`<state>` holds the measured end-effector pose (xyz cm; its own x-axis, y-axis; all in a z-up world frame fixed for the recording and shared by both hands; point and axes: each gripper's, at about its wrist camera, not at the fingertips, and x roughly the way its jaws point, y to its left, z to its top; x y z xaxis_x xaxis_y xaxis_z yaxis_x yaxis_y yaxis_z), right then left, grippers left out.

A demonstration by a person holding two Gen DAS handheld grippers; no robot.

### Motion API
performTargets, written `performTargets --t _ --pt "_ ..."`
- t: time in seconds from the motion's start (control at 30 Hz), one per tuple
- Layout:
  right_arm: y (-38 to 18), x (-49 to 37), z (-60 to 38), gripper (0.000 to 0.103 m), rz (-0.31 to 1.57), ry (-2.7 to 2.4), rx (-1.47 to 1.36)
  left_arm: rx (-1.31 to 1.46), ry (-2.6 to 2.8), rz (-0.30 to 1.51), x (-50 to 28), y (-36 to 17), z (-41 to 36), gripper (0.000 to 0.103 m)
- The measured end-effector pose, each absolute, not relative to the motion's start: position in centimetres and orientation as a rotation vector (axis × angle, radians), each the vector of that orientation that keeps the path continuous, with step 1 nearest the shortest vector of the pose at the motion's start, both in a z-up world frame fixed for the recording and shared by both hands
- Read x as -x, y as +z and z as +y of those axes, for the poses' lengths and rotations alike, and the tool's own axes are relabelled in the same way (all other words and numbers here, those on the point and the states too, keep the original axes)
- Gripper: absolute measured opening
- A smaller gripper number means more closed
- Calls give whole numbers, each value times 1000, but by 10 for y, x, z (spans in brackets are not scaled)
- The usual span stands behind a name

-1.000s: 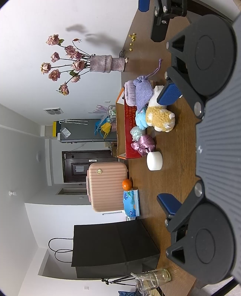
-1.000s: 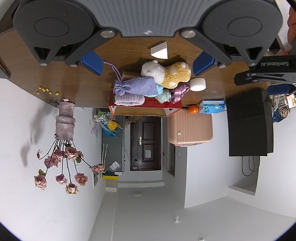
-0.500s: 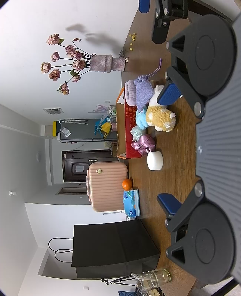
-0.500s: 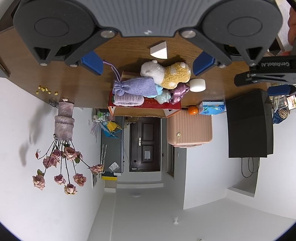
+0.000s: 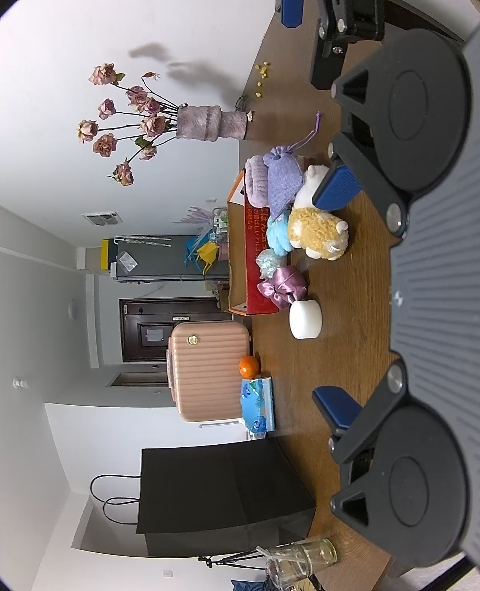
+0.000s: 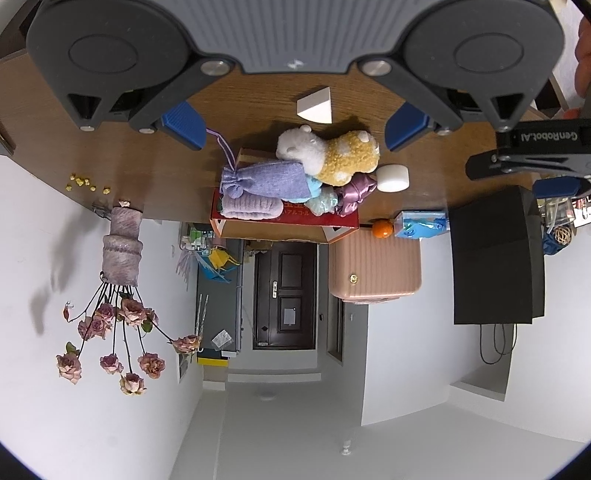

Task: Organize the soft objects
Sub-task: 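Move the right tool to the white foam wedge and close on it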

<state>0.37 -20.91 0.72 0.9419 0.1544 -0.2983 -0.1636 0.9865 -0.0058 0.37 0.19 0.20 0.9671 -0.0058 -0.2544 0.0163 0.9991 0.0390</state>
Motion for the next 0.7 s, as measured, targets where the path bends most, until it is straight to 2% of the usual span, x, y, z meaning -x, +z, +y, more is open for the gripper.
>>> performTargets --t 0.7 --pt "-18 -53 -204 103 422 172 41 -13 2 346 -53 -19 7 103"
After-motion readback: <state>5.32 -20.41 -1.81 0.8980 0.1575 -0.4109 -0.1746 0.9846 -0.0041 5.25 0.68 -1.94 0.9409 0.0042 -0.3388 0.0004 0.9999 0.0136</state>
